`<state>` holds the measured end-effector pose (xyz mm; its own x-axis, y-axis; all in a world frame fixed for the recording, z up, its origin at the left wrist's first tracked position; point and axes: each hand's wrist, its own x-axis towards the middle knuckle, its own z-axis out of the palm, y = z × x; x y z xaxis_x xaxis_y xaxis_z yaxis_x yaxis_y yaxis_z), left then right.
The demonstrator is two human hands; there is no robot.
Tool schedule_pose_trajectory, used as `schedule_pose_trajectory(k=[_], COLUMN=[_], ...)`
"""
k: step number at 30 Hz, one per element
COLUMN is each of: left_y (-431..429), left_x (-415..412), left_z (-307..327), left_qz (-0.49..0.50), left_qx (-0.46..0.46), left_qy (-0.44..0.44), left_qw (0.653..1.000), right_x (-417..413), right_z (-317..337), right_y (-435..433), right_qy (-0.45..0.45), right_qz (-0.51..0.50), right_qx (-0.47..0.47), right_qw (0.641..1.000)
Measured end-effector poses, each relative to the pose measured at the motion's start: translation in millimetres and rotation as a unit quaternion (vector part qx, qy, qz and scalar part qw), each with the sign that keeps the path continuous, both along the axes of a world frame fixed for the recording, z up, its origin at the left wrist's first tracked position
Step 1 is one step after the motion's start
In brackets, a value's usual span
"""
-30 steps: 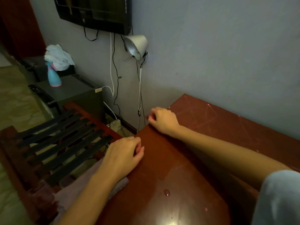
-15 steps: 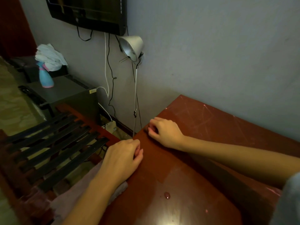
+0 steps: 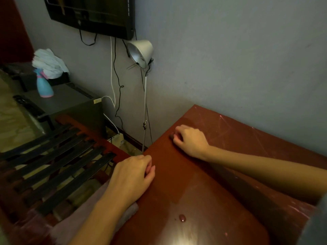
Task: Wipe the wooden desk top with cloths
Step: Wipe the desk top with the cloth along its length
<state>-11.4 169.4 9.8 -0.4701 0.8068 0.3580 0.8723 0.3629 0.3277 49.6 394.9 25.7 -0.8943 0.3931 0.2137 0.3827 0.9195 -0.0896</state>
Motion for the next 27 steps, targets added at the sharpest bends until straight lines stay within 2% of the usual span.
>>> schedule_pose_trajectory(k=[4, 6, 10, 14, 16, 19, 23, 25, 27], left_y=[-1, -1, -1, 0, 0, 1, 1, 0, 0], left_x=[1, 0, -3, -4, -4, -3, -3, -4, -5], left_z=[0, -2, -6, -6, -6, -5, -4, -4, -6], left_qz=[0.000, 0.000, 0.002, -0.003, -0.002, -0.003, -0.002, 0.000, 0.001], left_qx=[-0.001, 0.007, 0.012, 0.009, 0.008, 0.000, -0.007, -0.010, -0.009], left_qy=[0.001, 0.004, 0.019, 0.025, 0.029, 0.034, 0.039, 0.036, 0.026], left_qw=[1.000, 1.000, 1.000, 1.000, 1.000, 0.999, 0.999, 0.999, 1.000], right_x=[-30, -56, -74, -53, -40, -25, -34, -53, -68], right_z=[0, 0, 4, 1, -2, -5, -3, -1, 1], right_y=[-18, 2, 64, 79, 64, 28, 7, 23, 52], right_qy=[0.019, 0.020, 0.031, 0.043, 0.038, 0.023, 0.024, 0.023, 0.025], right_qz=[0.067, 0.034, -0.096, -0.135, -0.121, -0.044, 0.022, 0.008, -0.051], right_qx=[-0.027, -0.024, -0.036, -0.021, -0.006, -0.001, -0.015, -0.015, -0.021], right_qw=[0.997, 0.999, 0.994, 0.990, 0.992, 0.999, 0.999, 1.000, 0.998])
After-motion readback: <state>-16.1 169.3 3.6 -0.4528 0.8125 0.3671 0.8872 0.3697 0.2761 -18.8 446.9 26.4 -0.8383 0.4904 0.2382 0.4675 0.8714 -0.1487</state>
